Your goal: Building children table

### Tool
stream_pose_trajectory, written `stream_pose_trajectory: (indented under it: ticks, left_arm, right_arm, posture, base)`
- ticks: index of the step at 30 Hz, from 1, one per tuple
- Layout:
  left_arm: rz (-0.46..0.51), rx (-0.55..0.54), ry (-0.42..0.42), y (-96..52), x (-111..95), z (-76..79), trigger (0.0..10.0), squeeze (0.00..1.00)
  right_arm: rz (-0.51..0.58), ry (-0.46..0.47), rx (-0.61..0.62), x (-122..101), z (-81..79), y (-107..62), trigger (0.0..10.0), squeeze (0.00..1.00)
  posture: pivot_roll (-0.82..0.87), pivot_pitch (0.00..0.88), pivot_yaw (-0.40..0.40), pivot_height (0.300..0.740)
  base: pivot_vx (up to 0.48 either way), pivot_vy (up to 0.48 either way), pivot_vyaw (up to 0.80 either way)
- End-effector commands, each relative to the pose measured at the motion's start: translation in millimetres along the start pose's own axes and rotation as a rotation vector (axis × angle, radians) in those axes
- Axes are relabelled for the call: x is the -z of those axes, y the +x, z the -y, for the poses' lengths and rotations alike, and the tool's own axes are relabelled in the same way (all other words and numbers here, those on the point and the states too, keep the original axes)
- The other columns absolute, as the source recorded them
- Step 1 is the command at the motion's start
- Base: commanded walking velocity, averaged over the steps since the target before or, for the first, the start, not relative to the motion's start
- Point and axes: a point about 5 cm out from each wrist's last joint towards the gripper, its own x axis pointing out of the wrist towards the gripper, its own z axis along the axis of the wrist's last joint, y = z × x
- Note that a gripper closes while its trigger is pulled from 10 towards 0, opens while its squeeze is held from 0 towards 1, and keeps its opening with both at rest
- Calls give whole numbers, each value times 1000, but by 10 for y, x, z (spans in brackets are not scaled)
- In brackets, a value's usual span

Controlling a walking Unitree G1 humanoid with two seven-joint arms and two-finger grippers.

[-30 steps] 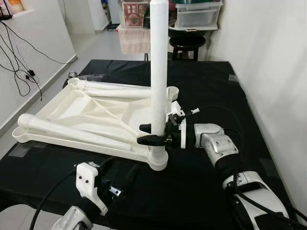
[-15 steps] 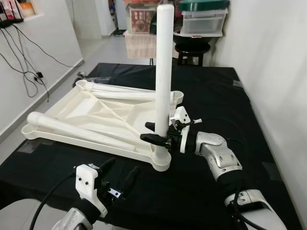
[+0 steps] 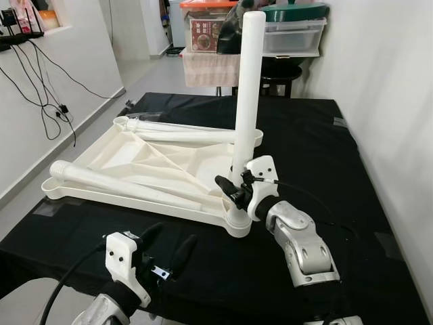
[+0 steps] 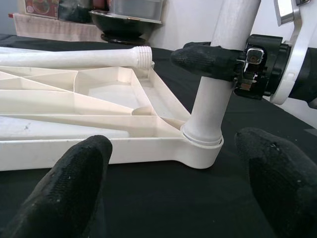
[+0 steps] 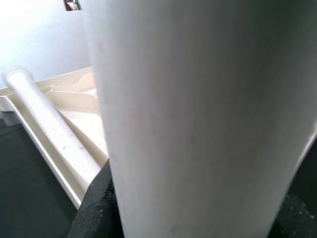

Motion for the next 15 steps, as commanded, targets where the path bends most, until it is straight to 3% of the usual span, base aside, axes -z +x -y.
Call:
stream_pose_trajectory:
  ticks: [1,5,6,8,9,10,12,13,14,15]
  left_arm:
    - [6,-8,9,0,-11,-16,10000,0]
    - [7,-6,8,5,-13,-14,10000,0]
    - [8,-3,6,17,-12,-11,10000,0]
    - [9,-2,4,27,-7,-7,10000,0]
    - [9,-2,4,27,-7,-7,10000,0]
    - [10,-2,4,33,-6,-5,10000,0]
    - [10,-2,4,33,-6,-5,10000,0]
    - [11,-3,5,38,-5,-4,10000,0]
    - [13,-4,5,42,-5,-4,10000,0]
    - [13,-4,5,42,-5,-4,10000,0]
  right_arm:
    - [-194,32,51,319,74,-37,10000,0]
    - [-181,56,17,297,63,-12,10000,0]
    - [-42,105,-178,62,69,91,10000,1000]
    - [62,71,-371,-173,77,92,10000,1000]
    - [62,71,-371,-173,77,92,10000,1000]
    - [68,9,-434,-217,108,69,10000,1000]
    - [68,9,-434,-217,108,69,10000,1000]
    - [53,-22,-489,-232,166,56,10000,396]
    - [41,-49,-526,-251,239,67,10000,0]
    - [41,-49,-526,-251,239,67,10000,0]
  posture:
    - [0,35,7,740]
    - [0,35,7,740]
    - [3,31,7,740]
    - [8,29,7,740]
    - [8,29,7,740]
    - [15,26,1,740]
    - [15,26,1,740]
    - [16,27,-1,740]
    - [16,24,-1,740]
    - [16,24,-1,740]
  base:
    - [0,0,0]
    - [0,0,0]
    - [0,0,0]
    - [0,0,0]
    - [0,0,0]
    - [0,0,0]
    - [0,0,0]
    - [0,0,0]
    - [0,0,0]
    - [0,0,0]
